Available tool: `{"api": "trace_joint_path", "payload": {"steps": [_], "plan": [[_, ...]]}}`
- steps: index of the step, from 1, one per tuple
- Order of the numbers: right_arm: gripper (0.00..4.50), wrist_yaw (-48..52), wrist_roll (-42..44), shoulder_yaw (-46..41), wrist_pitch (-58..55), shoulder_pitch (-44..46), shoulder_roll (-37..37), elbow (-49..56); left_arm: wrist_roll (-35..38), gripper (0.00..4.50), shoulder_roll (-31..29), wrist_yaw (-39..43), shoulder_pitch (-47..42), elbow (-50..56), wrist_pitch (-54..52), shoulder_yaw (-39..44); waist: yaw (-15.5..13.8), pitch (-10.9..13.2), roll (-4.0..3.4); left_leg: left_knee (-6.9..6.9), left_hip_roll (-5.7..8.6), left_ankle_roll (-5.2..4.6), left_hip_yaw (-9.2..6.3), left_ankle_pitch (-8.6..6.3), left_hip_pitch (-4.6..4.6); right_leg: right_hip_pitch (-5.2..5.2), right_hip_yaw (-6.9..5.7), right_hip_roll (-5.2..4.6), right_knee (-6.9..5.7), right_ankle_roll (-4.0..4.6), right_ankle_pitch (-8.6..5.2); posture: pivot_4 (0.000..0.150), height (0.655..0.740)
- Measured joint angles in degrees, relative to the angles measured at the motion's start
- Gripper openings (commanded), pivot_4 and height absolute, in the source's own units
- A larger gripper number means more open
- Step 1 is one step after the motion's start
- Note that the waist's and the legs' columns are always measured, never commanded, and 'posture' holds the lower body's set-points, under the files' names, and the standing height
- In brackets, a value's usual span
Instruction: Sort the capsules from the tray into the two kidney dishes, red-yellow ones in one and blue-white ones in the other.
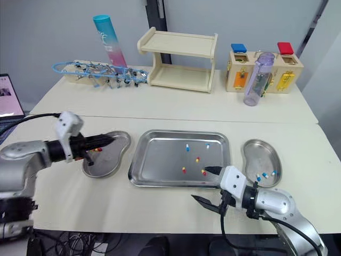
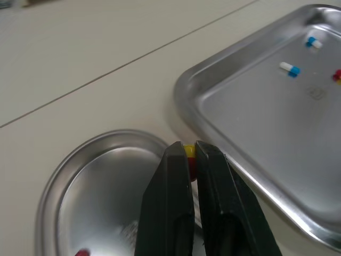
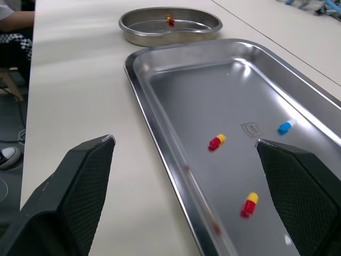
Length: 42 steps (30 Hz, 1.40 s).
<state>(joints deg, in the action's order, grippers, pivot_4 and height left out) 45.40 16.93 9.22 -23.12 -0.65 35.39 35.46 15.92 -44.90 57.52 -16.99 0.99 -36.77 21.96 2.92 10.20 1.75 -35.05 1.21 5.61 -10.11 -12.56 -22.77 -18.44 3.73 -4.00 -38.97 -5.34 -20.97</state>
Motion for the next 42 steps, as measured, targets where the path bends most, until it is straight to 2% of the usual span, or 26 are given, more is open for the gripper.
{"api": "trace_joint_path", "payload": {"steps": [3,7,11,15,21,28,32,36,39,42], "plan": [[4.50,1.0,0.1,1.0,0.4,2.2,-0.1,-2.1,1.8,0.06,2.9,-5.5,4.5,4.1,-2.5,2.9,-0.5,0.0,0.00,0.00,0.01,0.00,0.00,0.00,0.02,0.01,0.00,-0.02,-0.01,0.00,0.00,0.150,0.7400],[4.50,2.3,0.1,1.5,0.9,4.2,-0.3,-3.0,2.2,0.06,6.0,-11.9,5.6,4.6,-3.2,3.2,-0.8,0.0,0.01,0.00,0.01,0.01,-0.01,0.00,0.00,-0.01,-0.03,-0.01,-0.01,0.01,0.00,0.150,0.7400],[4.50,3.1,0.1,1.5,0.9,4.2,-0.3,-3.3,4.0,1.01,6.5,-14.7,5.7,5.6,-4.3,3.3,-1.0,0.0,0.01,0.02,0.01,0.01,0.01,0.00,0.00,-0.02,-0.01,-0.01,0.00,0.01,0.00,0.150,0.7400],[4.50,3.2,0.1,1.4,0.9,4.2,-0.2,-3.3,6.1,2.25,6.6,-15.6,6.4,6.6,-4.4,3.3,-1.0,0.0,0.01,0.02,0.00,0.01,0.01,0.00,0.00,-0.04,-0.02,-0.01,-0.01,0.01,0.00,0.150,0.7400],[4.50,3.3,0.1,1.4,1.4,3.8,-0.2,-3.3,9.0,2.25,5.5,-15.9,7.4,9.4,-4.5,3.8,-0.9,0.0,0.00,0.03,0.00,0.01,0.03,0.00,0.00,-0.04,0.00,-0.01,0.00,0.01,0.00,0.150,0.7400],[4.50,4.0,0.2,-0.2,2.3,1.8,1.6,-3.3,12.7,2.25,2.0,-14.1,13.8,11.1,-4.9,10.2,-1.0,0.0,-0.02,0.07,-0.01,0.01,0.07,-0.01,-0.01,-0.09,0.03,-0.02,0.02,0.01,0.00,0.150,0.7400],[4.50,5.4,2.7,-6.6,2.3,-3.0,5.8,-1.5,13.1,2.25,-1.5,-11.1,18.1,7.8,-1.3,16.3,-1.1,0.0,-0.04,0.09,-0.01,0.01,0.11,-0.01,-0.01,-0.08,0.05,-0.02,0.05,0.02,0.00,0.150,0.7400],[4.50,8.1,4.7,-18.4,3.1,-15.0,10.0,0.5,10.2,2.25,-4.2,-9.5,24.9,-1.4,4.3,21.5,-1.1,0.0,-0.09,0.19,0.01,0.00,0.24,-0.03,0.01,-0.07,0.14,-0.07,0.14,0.03,-0.01,0.150,0.7400],[4.50,11.4,4.9,-27.4,5.2,-21.5,11.8,-0.8,9.3,2.82,-3.8,-8.0,29.9,-6.3,7.6,22.7,-1.1,0.0,-0.05,0.16,-0.01,0.00,0.33,-0.03,0.03,-0.06,0.18,-0.09,0.10,0.03,-0.01,0.150,0.7400],[4.50,15.1,4.4,-36.3,8.9,-25.1,14.3,-6.6,9.1,3.74,-2.7,-6.2,34.2,-8.7,10.3,22.9,-1.1,0.0,0.01,0.17,-0.02,0.01,0.39,-0.03,0.11,0.00,0.21,-0.11,0.14,0.04,-0.01,0.150,0.7400]]}}
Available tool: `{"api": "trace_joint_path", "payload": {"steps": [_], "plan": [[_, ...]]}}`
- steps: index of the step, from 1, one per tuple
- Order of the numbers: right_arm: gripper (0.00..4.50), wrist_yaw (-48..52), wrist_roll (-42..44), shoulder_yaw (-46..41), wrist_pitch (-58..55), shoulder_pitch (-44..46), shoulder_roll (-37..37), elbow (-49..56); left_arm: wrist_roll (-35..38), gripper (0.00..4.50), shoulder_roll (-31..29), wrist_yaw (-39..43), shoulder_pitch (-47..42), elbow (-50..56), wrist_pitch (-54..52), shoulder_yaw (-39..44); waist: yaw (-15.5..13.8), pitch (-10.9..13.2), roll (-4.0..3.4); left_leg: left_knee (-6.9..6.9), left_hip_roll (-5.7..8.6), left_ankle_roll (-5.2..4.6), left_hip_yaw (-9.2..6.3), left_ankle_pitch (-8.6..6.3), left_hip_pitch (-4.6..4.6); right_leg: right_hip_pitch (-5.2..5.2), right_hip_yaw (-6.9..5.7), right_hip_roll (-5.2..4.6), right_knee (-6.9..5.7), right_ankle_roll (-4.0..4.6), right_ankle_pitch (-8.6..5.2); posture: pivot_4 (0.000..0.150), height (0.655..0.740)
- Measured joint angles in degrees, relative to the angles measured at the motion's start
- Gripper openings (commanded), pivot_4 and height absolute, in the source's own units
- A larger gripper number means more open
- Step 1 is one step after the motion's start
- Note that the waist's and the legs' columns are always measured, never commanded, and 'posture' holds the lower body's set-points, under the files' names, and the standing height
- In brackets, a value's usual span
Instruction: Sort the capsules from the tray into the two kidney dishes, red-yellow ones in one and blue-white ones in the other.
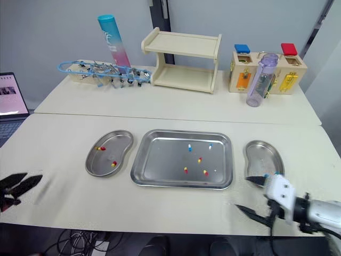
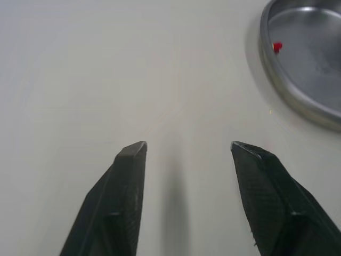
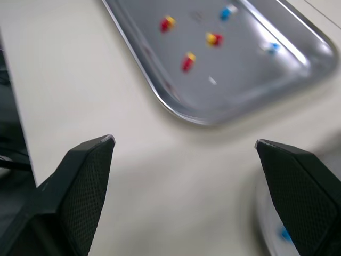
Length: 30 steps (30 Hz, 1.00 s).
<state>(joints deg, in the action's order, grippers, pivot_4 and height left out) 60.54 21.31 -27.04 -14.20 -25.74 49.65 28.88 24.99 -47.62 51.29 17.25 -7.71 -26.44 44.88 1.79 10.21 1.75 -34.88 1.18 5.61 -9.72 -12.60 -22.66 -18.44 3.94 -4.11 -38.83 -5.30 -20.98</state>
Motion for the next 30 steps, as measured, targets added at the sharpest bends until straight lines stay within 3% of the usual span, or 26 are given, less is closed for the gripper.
{"api": "trace_joint_path", "payload": {"steps": [2,3,8,12,24,30], "plan": [[4.50,2.4,-0.8,-2.9,3.0,-0.5,1.2,-4.6,-0.3,4.37,0.6,0.9,1.5,-0.8,1.9,-0.5,0.0,0.0,0.07,0.01,-0.03,0.01,0.00,0.00,0.01,0.00,-0.02,0.01,0.00,0.06,-0.03,0.150,0.7400],[4.50,3.5,-1.4,-3.8,4.6,-0.5,2.1,-7.2,-0.4,4.44,0.7,1.2,1.9,-0.8,2.5,-0.8,0.0,0.0,0.07,0.01,-0.02,0.01,0.01,0.00,0.00,0.00,0.00,0.00,0.01,0.06,-0.03,0.150,0.7400],[4.50,7.9,-4.9,-7.0,11.8,-0.1,6.7,-22.8,-0.2,4.44,0.8,1.9,2.1,-0.8,3.4,-1.4,0.0,0.0,0.05,0.02,-0.01,0.00,0.04,-0.01,0.00,0.00,0.01,-0.01,0.04,0.05,-0.03,0.150,0.7400],[4.50,9.1,-6.4,-7.2,15.2,1.8,7.8,-29.1,-0.2,4.44,0.8,2.3,2.3,-0.8,3.4,-2.0,0.1,0.0,-0.03,0.03,-0.01,0.01,0.07,-0.01,0.01,0.00,0.04,-0.01,0.03,0.05,-0.03,0.150,0.7400],[4.50,10.0,-6.9,-6.5,17.4,3.1,8.4,-30.4,-0.3,4.44,0.8,3.0,4.6,-0.8,5.0,-2.0,0.1,0.0,-0.05,0.03,-0.01,0.01,0.08,-0.01,0.00,0.00,0.05,-0.01,0.04,0.05,-0.03,0.150,0.7400],[4.50,9.7,-5.8,-5.6,16.2,3.9,8.3,-25.2,-0.2,4.44,0.8,4.5,5.1,0.9,5.6,-2.9,0.1,0.1,-0.09,0.03,-0.02,0.01,0.10,-0.01,0.00,0.00,0.07,-0.01,0.04,0.05,-0.03,0.150,0.7400]]}}
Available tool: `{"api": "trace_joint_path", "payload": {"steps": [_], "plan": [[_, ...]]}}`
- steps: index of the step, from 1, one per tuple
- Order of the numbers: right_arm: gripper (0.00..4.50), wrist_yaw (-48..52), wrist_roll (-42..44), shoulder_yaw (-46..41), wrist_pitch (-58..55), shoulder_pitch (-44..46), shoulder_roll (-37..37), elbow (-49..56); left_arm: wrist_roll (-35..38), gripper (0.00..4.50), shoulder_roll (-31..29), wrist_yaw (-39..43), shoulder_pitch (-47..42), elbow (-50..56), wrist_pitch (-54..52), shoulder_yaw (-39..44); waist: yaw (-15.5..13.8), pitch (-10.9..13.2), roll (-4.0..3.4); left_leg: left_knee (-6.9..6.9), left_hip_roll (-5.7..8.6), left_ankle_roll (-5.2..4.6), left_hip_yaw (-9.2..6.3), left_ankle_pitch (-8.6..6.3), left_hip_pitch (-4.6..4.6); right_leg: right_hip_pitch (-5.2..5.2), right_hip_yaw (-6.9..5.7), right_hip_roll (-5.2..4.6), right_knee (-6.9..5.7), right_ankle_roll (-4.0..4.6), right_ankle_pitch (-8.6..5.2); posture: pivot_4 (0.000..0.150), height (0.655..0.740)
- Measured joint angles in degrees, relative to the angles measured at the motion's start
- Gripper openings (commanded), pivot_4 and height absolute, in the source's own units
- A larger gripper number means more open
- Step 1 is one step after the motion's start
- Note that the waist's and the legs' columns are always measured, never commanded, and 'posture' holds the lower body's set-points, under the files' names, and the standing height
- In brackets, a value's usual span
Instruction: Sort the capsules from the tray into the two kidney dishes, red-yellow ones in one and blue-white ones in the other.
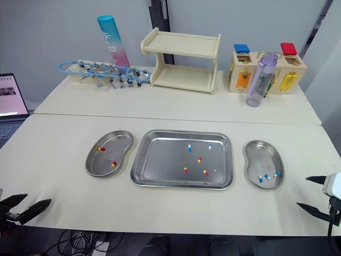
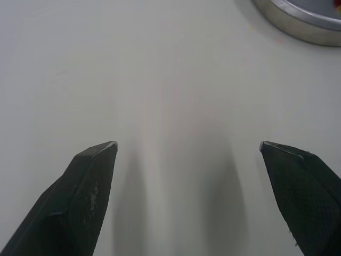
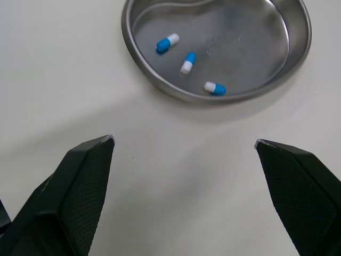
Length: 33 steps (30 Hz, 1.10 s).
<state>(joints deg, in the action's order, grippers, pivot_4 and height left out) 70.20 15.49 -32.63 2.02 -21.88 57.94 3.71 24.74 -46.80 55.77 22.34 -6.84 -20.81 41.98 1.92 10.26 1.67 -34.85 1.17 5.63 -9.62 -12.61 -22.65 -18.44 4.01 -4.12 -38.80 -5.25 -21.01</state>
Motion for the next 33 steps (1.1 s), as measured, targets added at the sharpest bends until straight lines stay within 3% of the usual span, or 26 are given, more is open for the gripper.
{"api": "trace_joint_path", "payload": {"steps": [5,9,13,23,31,33], "plan": [[4.50,-3.9,5.3,3.0,-7.1,3.5,-2.1,14.6,0.2,4.44,0.2,0.6,-0.5,2.6,0.0,-2.6,-0.1,0.0,0.01,0.00,-0.02,0.00,-0.03,0.00,-0.04,-0.01,-0.02,0.02,0.00,0.00,0.00,0.150,0.7400],[4.50,-10.4,8.8,11.9,-14.2,5.3,-7.4,28.5,0.3,4.44,1.1,0.9,0.0,4.4,0.0,-4.0,-0.1,0.0,0.05,0.00,0.00,0.01,-0.08,-0.01,-0.12,-0.06,-0.04,0.01,0.01,-0.01,0.00,0.150,0.7400],[4.50,-16.7,8.5,21.0,-18.7,8.0,-12.4,34.8,0.3,4.44,1.2,1.3,1.0,4.9,0.1,-4.1,-0.1,0.0,0.08,-0.01,-0.01,0.01,-0.09,0.00,-0.10,-0.09,-0.05,0.01,-0.01,0.00,0.01,0.150,0.7400],[4.50,-23.0,3.8,30.9,-20.3,8.0,-16.5,36.4,0.3,4.44,-1.4,5.6,-0.6,11.3,2.1,-6.7,-0.5,-0.1,0.19,-0.01,0.00,0.01,-0.12,0.00,-0.13,-0.29,-0.07,0.02,-0.03,0.00,0.01,0.150,0.7400],[4.50,-23.9,1.4,34.4,-18.8,7.2,-17.8,34.8,0.3,4.44,-4.9,11.2,-21.3,17.4,2.8,-24.6,0.2,-0.1,0.10,0.00,-0.01,0.01,-0.09,0.00,-0.14,-0.23,-0.05,0.07,-0.14,0.00,0.01,0.150,0.7400],[4.50,-24.5,1.4,34.9,-18.9,7.8,-18.6,34.8,0.1,4.05,-4.5,12.2,-25.7,16.9,2.9,-28.7,0.5,0.0,0.09,0.00,-0.01,0.01,-0.09,0.00,-0.15,-0.25,-0.03,0.09,-0.16,0.00,0.01,0.150,0.7400]]}}
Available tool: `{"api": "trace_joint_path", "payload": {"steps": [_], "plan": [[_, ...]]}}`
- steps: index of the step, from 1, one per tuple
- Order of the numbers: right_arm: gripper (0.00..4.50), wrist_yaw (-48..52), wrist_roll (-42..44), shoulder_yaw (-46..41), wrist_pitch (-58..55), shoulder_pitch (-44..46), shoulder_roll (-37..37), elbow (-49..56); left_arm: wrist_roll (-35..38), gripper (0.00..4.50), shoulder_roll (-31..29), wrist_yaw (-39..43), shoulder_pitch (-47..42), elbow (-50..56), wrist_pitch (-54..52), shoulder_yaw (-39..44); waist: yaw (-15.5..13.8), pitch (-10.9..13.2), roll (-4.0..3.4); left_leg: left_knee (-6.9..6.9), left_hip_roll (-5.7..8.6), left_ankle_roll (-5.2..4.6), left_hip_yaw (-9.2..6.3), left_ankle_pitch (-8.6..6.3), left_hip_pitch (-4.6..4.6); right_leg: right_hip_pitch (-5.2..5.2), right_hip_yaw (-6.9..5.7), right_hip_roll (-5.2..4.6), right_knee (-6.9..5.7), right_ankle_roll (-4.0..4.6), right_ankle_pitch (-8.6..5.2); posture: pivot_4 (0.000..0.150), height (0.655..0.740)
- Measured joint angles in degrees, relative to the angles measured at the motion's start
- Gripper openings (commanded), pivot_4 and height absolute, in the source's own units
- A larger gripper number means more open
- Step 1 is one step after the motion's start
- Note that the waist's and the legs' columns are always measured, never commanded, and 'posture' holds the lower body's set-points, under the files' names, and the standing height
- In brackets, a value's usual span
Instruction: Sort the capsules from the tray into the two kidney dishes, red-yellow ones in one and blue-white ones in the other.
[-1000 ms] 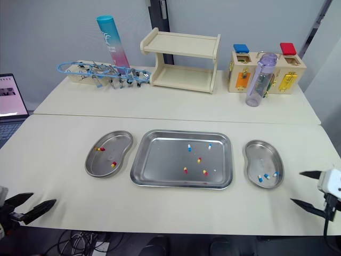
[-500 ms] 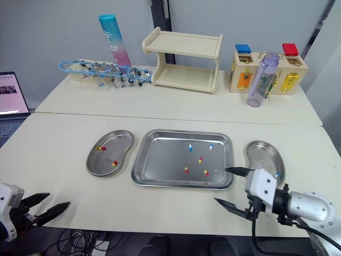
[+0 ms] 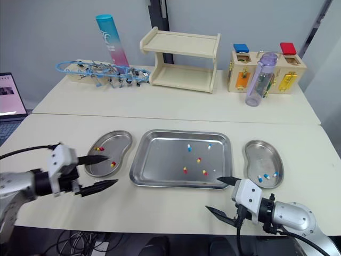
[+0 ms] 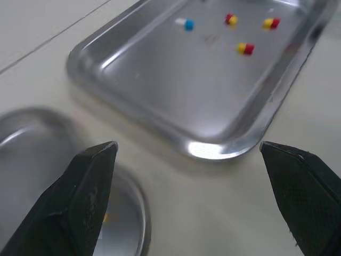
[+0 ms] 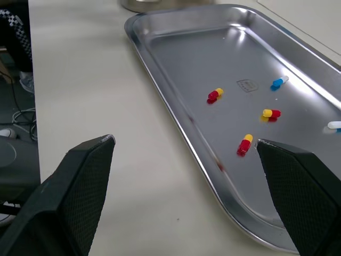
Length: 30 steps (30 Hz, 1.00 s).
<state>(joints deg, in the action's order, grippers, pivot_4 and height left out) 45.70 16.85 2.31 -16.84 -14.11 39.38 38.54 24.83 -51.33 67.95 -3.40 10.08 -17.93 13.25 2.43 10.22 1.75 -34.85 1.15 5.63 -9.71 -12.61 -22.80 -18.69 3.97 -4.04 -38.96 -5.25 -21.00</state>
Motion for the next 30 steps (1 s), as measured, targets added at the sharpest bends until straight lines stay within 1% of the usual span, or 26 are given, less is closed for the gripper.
{"api": "trace_joint_path", "payload": {"steps": [1,4,8,11,16,21,30], "plan": [[4.50,-0.3,0.0,0.3,-0.1,0.2,-0.3,0.0,-0.4,3.88,0.5,0.5,-2.4,-0.8,0.2,-2.1,0.0,0.0,-0.02,0.00,0.01,0.00,-0.01,0.00,0.00,0.00,-0.01,0.00,-0.01,0.00,0.00,0.150,0.7400],[4.50,-0.9,-0.1,1.4,-0.4,1.0,-0.7,0.0,-1.8,2.96,3.7,1.6,-9.0,-3.3,1.5,-8.6,-0.2,0.0,-0.05,-0.04,0.03,0.00,-0.02,0.01,-0.02,0.02,-0.01,0.00,-0.01,-0.01,0.00,0.150,0.7400],[4.50,-1.9,-0.4,1.7,-1.1,1.1,-0.7,0.1,-4.9,2.96,7.3,3.0,-15.0,-6.9,3.2,-15.6,-0.2,0.0,-0.05,-0.04,0.04,-0.01,-0.04,0.01,-0.03,0.01,-0.03,0.01,-0.02,-0.01,0.00,0.150,0.7400],[4.50,-2.3,-0.7,2.5,-1.5,1.3,-0.8,0.2,-7.3,2.96,11.9,3.0,-21.2,-10.0,3.1,-21.1,-0.6,0.0,-0.04,-0.10,0.07,-0.01,-0.05,0.02,-0.04,0.05,-0.03,0.00,-0.02,-0.03,0.01,0.150,0.7400],[4.50,-4.0,-2.2,3.6,-2.1,2.0,-1.6,0.3,-10.6,2.96,17.4,1.5,-26.8,-14.4,1.0,-26.8,-0.4,0.0,-0.03,-0.11,0.06,-0.02,-0.06,0.02,-0.05,0.03,-0.03,0.02,-0.02,-0.04,0.01,0.150,0.7400],[4.50,-5.1,-2.9,4.2,-2.8,2.3,-1.7,0.3,-13.7,2.96,21.1,-0.2,-27.2,-16.7,0.9,-30.7,-0.4,0.0,-0.03,-0.11,0.06,-0.02,-0.07,0.03,-0.05,0.03,-0.03,0.02,-0.02,-0.04,0.01,0.150,0.7400],[4.50,-6.4,-4.2,5.2,-3.8,2.4,-2.0,0.7,-18.0,2.96,23.8,-5.3,-26.9,-18.8,0.3,-31.6,-0.5,0.0,-0.03,-0.13,0.07,-0.02,-0.08,0.03,-0.05,0.04,-0.03,0.02,-0.02,-0.04,0.01,0.150,0.7400]]}}
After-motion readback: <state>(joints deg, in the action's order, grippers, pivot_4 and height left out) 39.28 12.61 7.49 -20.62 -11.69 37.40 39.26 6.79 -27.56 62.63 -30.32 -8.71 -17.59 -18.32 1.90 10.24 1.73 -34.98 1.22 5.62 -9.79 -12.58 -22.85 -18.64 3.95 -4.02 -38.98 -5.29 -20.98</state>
